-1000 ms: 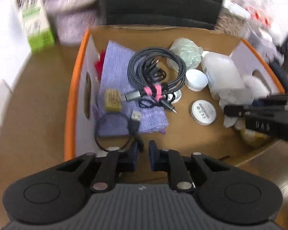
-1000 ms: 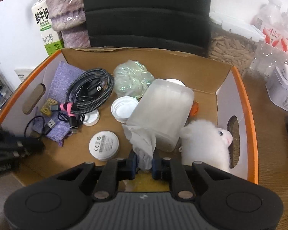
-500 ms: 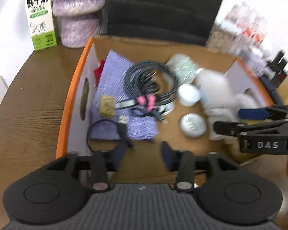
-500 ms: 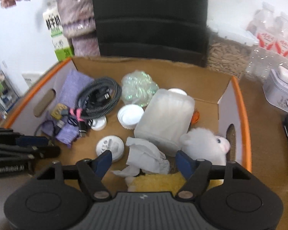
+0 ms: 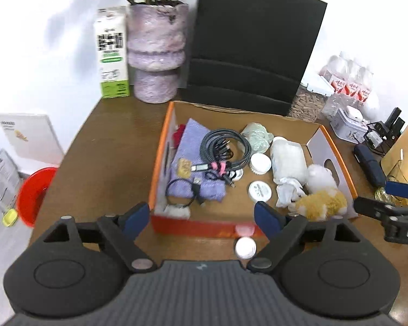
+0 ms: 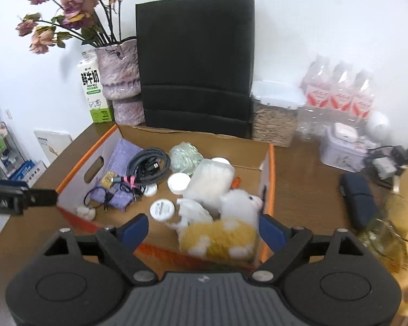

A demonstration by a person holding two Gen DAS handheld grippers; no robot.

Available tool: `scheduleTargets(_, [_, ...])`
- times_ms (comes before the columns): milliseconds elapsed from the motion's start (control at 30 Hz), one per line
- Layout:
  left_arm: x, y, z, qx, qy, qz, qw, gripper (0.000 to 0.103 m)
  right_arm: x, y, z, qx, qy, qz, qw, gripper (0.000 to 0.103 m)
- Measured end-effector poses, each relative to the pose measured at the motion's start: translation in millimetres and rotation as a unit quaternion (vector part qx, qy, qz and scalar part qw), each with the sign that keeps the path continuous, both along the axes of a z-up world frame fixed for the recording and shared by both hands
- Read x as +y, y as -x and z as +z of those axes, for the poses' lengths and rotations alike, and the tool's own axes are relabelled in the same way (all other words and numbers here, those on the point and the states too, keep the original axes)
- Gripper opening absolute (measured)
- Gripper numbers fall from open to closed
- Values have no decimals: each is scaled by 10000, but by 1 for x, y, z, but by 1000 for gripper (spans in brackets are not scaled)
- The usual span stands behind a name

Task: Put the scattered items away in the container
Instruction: 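Withdraw both tools and move toward the two white caps on the table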

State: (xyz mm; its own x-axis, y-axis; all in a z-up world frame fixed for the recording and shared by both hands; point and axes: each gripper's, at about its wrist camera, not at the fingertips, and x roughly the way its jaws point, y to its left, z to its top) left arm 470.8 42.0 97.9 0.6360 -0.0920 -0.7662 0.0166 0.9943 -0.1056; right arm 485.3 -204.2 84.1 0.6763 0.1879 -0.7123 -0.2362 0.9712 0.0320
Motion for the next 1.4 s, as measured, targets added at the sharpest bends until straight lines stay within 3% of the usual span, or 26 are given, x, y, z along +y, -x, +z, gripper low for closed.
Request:
scheduleTargets(67, [7, 18, 10, -75, 82, 75, 9999, 95, -3, 22, 8, -80, -5, 3, 10000, 88])
scheduleTargets(400, [27, 145, 58, -987, 130, 312, 9945, 103, -28, 151, 47, -648, -175, 125, 9977, 93])
scheduleTargets(500, [28, 197, 52, -1302, 257, 67, 9911, 103, -39, 197, 45, -926, -244, 168, 9953, 95])
scheduleTargets(700, [20, 297, 19, -1776, 497, -392, 9821, 103, -48, 296, 10, -1389, -300, 241, 9896, 100])
scheduleTargets(800, [7, 336, 2, -1821, 296, -1234, 9751, 103, -42, 338, -6, -1487, -186, 689, 9863, 100])
scheduleTargets(867, [-3, 362, -10, -1938, 88, -1419, 9707, 103, -38, 361, -16, -1500, -244, 569, 9867, 101])
scheduleTargets(933, [-9, 377, -23, -1900, 96, -1352, 9724, 103, -32, 378, -27, -1380, -337, 573, 9882, 102])
scheduleTargets(1000, [-14, 386, -40, -1727, 83, -1034, 9795, 103, -28, 394, -38, -1314, -508, 358, 9894, 102])
scheduleTargets(1100, [-28, 393, -65, -1626, -337, -301, 9857, 103, -20, 420, -53, -1565, -701, -182, 9850, 102])
scheduleTargets(1167, [-38, 397, -75, -1582, -510, -12, 9861, 103, -11, 432, -62, -1684, -734, -204, 9828, 102])
scheduleTargets(1300, [-46, 419, -69, -2110, -595, -182, 9755, 103, 12, 435, -68, -1623, -365, 232, 9858, 102])
scheduleTargets(1400, [-50, 423, -65, -2401, -792, -109, 9675, 103, 17, 436, -68, -1721, -262, 175, 9846, 102])
